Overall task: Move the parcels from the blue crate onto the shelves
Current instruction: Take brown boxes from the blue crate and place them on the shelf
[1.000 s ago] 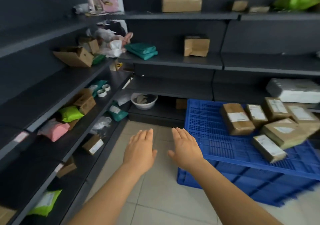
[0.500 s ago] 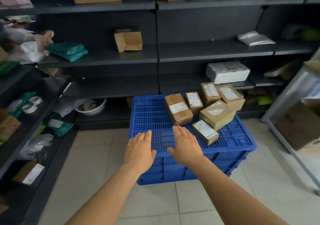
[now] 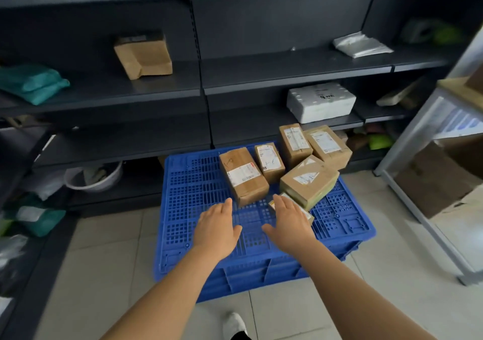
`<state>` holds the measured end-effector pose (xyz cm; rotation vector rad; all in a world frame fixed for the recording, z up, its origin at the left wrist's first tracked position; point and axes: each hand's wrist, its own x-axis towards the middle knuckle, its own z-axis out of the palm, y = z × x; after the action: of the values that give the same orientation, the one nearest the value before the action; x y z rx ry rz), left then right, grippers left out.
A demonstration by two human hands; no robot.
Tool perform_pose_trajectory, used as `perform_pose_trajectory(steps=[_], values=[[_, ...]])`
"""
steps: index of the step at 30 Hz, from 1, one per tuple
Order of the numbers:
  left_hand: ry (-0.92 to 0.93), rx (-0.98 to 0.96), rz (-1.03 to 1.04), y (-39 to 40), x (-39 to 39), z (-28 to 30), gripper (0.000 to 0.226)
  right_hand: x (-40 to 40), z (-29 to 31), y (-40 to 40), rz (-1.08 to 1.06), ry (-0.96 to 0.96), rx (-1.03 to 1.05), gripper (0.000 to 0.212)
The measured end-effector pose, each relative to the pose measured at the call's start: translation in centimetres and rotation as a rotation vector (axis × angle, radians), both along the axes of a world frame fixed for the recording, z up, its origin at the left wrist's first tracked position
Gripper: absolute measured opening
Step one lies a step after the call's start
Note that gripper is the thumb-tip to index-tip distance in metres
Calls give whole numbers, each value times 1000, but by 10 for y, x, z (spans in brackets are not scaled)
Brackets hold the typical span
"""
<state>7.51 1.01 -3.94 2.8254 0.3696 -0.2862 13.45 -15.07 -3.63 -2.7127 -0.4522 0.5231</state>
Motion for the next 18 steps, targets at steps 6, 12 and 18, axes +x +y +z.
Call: perform_pose_trajectory(steps=[6, 12, 18], values=[[98, -61, 47, 24, 71, -34, 72, 71, -33, 18, -31, 95, 8, 81], [182, -182, 184, 36, 125, -80, 76, 133, -80, 32, -22, 179, 28, 80], [229, -282, 293, 35, 168, -125, 79, 183, -129, 40, -33, 277, 31, 84]])
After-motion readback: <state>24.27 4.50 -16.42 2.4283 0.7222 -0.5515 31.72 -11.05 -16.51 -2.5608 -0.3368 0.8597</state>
